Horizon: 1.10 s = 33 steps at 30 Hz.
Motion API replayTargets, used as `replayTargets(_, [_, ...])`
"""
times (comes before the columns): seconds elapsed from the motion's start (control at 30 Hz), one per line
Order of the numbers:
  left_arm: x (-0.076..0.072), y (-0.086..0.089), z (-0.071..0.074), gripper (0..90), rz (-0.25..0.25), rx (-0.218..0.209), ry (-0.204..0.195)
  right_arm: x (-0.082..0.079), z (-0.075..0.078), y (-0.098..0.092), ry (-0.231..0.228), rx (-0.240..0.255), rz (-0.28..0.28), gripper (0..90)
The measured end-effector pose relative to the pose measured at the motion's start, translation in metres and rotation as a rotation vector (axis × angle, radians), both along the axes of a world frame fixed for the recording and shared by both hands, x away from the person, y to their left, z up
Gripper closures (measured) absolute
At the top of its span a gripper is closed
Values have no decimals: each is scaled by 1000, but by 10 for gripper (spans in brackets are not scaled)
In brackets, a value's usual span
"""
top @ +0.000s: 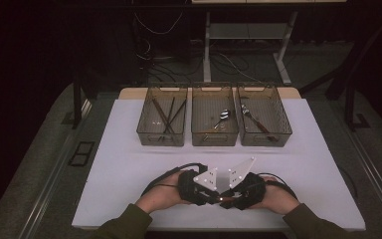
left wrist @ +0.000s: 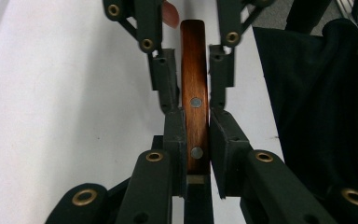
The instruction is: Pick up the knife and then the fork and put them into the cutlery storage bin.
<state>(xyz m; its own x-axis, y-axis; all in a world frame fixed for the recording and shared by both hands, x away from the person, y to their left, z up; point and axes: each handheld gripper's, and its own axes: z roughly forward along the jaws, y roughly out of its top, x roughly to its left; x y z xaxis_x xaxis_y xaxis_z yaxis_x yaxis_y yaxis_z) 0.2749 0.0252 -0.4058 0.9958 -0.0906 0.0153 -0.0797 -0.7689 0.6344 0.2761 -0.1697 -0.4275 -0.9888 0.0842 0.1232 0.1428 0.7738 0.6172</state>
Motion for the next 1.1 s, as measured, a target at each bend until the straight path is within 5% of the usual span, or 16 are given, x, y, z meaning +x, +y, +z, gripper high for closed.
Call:
replayTargets(0.43, [-4, -2, 1, 767, -8, 9, -11, -3, 1, 0, 26, -16, 19, 755])
replayTargets(0.57, [-2, 0, 3, 756, 1, -7, -6, -1, 1, -1, -3, -3, 24, 756])
replayTargets(0.67, [0, 7, 3, 608, 50, -47, 9, -2, 3, -4, 27, 9, -7, 756])
replayTargets(0.77, [3, 19, 4, 511, 116, -96, 35, 0, 4, -7, 7, 12, -11, 756])
replayTargets(1.1, [11, 83, 6, 255, 415, -235, -7, 14, 8, -34, -21, 10, -132, 755])
